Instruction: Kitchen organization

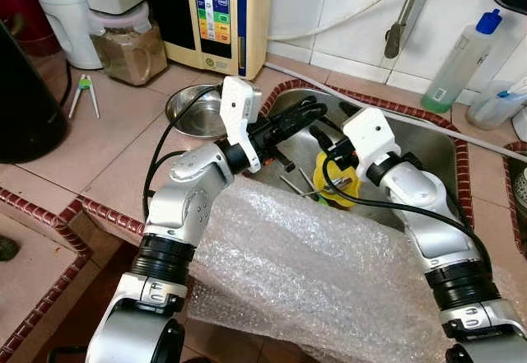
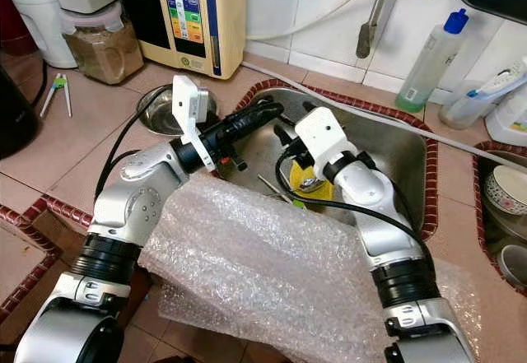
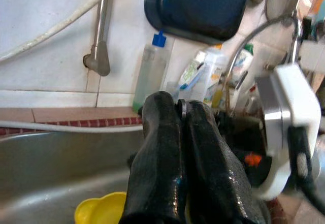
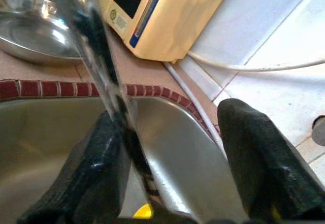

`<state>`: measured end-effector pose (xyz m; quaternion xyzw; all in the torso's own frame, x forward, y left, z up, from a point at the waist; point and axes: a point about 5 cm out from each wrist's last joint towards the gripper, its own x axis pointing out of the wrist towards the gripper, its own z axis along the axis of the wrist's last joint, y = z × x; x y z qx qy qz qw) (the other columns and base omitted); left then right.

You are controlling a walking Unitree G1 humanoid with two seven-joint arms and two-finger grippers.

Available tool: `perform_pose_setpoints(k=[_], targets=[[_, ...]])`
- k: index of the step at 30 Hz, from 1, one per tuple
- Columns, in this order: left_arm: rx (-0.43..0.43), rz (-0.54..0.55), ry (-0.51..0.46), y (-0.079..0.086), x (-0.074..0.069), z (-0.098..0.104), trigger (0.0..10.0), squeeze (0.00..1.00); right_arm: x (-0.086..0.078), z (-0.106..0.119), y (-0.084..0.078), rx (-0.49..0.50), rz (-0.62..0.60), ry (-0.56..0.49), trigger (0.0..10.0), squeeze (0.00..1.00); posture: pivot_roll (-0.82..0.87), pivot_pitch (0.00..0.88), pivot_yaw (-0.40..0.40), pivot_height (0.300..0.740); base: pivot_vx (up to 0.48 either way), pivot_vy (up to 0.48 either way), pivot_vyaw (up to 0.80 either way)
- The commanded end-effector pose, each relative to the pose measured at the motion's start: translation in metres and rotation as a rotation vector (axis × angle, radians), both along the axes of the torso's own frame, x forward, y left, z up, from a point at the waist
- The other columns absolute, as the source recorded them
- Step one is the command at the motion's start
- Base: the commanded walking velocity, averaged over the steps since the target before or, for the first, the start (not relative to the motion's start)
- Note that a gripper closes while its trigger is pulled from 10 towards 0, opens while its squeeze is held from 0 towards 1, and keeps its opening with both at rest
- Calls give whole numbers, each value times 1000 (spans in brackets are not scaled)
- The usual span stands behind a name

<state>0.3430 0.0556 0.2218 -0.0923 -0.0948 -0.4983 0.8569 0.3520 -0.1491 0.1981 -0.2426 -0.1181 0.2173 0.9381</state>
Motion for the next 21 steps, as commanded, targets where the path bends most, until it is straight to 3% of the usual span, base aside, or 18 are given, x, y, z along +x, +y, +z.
perform_pose_setpoints(k=[1,3,21], targets=[[18,-7,-16,-2,-2,-1,0,0,2,4,-3,-6,-2,-15,0,0,-23,107,-20,740,0,0,0],[-18,-3,5,-2,-1,2,0,0,2,2,-3,-2,-4,-11,0,0,-24,108,-20,740,0,0,0],[11,21,-19,-1,1,-1,0,0,1,0,-1,25,17,4,0,0,-24,103,-21,740,0,0,0]])
